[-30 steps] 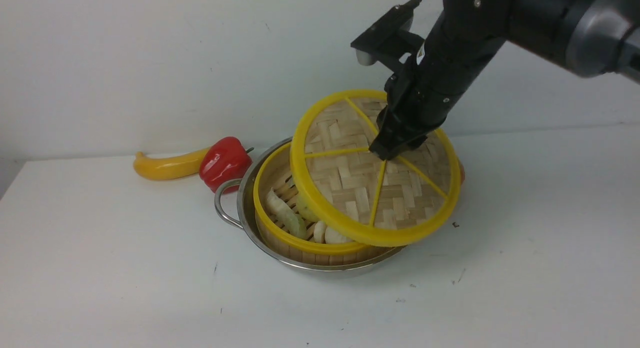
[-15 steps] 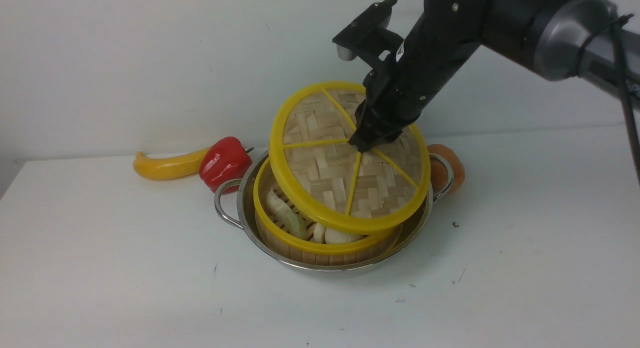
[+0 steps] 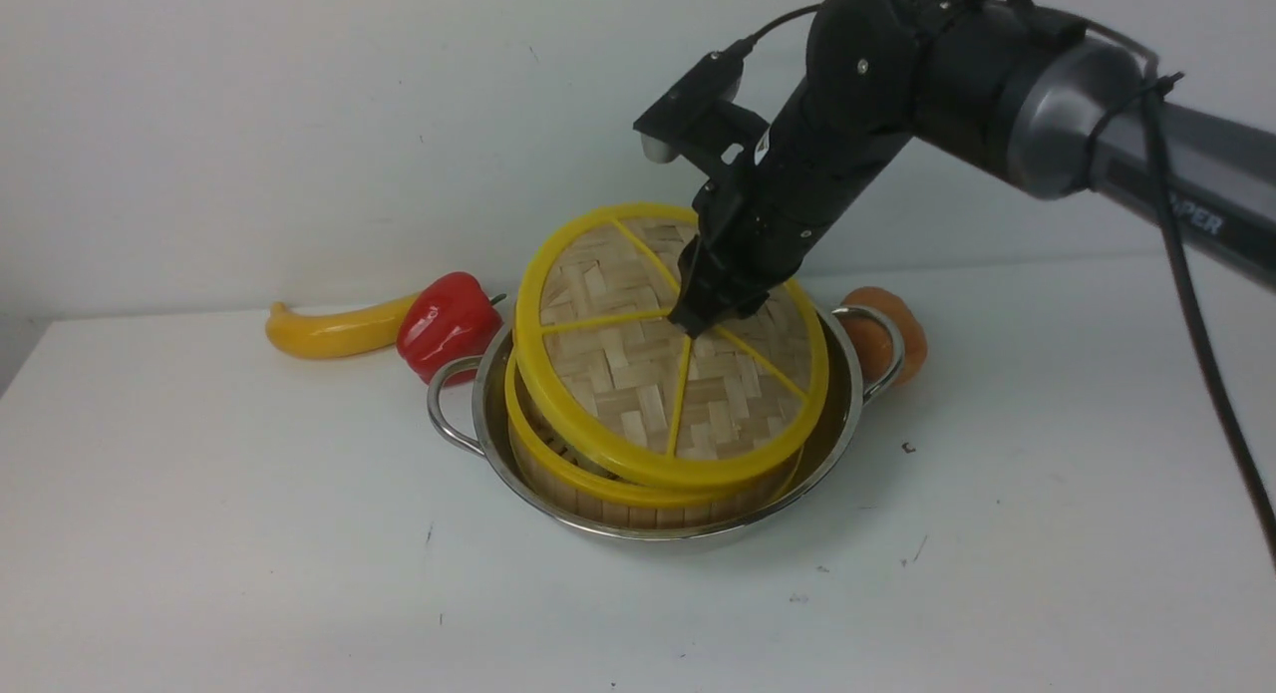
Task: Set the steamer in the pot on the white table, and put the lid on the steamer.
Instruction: 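Place the bamboo steamer lid onto the steamer basket in the pot with the right gripper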
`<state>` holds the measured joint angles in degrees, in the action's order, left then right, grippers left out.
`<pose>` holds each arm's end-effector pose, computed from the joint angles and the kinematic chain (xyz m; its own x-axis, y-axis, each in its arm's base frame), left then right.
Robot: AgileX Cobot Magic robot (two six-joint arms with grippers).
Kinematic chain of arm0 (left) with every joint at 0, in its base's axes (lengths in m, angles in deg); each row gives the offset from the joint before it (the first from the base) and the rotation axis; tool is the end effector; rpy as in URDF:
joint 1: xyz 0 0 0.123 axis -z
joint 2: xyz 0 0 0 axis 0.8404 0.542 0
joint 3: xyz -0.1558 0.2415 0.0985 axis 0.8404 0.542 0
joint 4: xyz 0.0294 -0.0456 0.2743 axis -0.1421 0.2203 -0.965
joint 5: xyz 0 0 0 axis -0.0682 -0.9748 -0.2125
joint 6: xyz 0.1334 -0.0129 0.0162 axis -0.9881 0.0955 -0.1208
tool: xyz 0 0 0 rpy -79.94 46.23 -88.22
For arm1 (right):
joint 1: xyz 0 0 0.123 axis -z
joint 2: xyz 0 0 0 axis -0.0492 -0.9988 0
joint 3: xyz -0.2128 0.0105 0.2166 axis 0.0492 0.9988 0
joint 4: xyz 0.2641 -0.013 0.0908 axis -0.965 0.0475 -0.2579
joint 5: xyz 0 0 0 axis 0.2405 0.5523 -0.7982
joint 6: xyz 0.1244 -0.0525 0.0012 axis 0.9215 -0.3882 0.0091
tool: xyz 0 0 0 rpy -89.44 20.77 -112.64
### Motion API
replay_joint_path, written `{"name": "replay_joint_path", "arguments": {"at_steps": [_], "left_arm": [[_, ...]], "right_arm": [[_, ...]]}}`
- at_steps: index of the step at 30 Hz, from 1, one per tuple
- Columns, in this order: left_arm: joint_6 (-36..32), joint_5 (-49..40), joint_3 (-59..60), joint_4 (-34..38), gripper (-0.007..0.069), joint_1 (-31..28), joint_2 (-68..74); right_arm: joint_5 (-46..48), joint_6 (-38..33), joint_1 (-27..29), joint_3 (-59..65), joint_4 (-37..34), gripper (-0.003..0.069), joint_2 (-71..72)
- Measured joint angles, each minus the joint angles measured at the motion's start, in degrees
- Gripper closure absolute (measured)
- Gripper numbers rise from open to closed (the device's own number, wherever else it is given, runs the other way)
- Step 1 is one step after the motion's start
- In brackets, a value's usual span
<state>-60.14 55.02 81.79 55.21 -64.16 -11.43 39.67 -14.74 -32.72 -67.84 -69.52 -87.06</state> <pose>0.1054 0.0120 0.1700 -0.2532 0.0296 -0.9670 -0.1007 0.9933 0.0568 0.4491 0.2917 0.2235 -0.4933 -0.7578 -0.4271 -0.8433 0.5370 0.0212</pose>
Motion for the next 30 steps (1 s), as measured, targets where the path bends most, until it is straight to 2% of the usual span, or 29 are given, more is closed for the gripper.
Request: {"name": "replay_joint_path", "arguments": {"at_steps": [30], "left_arm": [[0.0, 0.0, 0.0, 0.0, 0.0384, 0.0, 0.0]], "right_arm": [[-4.6, -1.1, -0.9, -0.6, -3.2, 0.0515, -0.7]]}}
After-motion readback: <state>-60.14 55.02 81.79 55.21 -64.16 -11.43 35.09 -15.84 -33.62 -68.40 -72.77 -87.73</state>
